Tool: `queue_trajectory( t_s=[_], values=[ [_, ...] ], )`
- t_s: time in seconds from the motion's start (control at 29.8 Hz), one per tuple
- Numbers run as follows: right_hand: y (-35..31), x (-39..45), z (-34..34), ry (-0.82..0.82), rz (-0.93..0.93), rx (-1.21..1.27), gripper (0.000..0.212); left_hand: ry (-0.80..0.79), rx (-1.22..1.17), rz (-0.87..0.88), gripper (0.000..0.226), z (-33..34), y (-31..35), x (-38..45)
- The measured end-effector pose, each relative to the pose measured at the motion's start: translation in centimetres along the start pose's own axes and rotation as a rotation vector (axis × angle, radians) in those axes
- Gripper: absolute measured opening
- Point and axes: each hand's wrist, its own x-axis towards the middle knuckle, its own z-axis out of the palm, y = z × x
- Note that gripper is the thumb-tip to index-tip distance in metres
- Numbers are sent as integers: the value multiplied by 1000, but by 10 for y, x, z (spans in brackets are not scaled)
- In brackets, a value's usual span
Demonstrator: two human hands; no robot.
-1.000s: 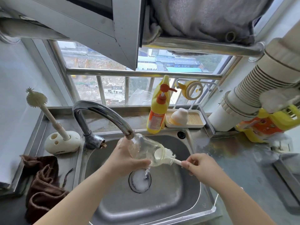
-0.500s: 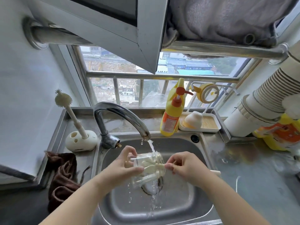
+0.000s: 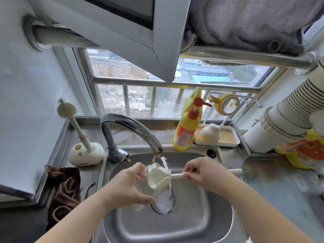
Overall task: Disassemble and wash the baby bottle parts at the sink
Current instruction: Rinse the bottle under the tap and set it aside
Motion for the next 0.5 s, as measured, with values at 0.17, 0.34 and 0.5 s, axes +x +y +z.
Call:
queue_trajectory(
  t_s=[0.17, 0.34, 0.5],
  values=[
    [-25, 12, 10, 108, -158, -284, 24, 50, -7, 47, 69, 8, 9, 6],
    [5, 12, -19, 130, -40, -126, 20, 62, -25, 45, 71, 0, 6, 9],
    [-3, 12, -14, 59, -39, -116, 17, 68, 7, 51, 72, 4, 8, 10]
  ],
)
